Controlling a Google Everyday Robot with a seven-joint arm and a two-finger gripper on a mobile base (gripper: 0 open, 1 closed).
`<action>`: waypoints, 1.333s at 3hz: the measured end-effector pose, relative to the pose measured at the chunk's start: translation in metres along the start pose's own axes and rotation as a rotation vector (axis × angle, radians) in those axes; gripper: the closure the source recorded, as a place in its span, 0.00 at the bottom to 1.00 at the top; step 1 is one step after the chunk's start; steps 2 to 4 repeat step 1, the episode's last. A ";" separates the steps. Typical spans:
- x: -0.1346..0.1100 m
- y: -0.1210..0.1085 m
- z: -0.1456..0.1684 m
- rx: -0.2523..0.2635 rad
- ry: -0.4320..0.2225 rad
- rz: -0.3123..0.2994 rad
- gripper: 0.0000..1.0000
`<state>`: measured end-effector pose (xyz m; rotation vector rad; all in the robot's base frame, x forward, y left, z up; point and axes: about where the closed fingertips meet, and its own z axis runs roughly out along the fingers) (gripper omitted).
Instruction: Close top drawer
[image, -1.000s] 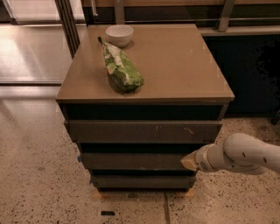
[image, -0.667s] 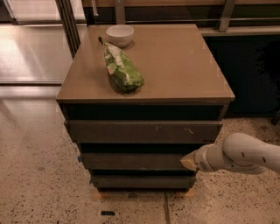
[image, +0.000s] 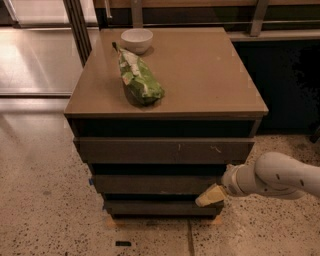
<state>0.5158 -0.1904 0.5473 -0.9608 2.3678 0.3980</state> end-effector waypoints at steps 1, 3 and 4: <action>0.000 0.000 0.000 0.000 0.000 0.000 0.00; 0.000 0.000 0.000 0.000 0.000 0.000 0.00; 0.000 0.000 0.000 0.000 0.000 0.000 0.00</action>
Offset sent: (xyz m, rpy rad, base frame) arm 0.0000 0.0000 0.0000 0.0000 0.0000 0.0000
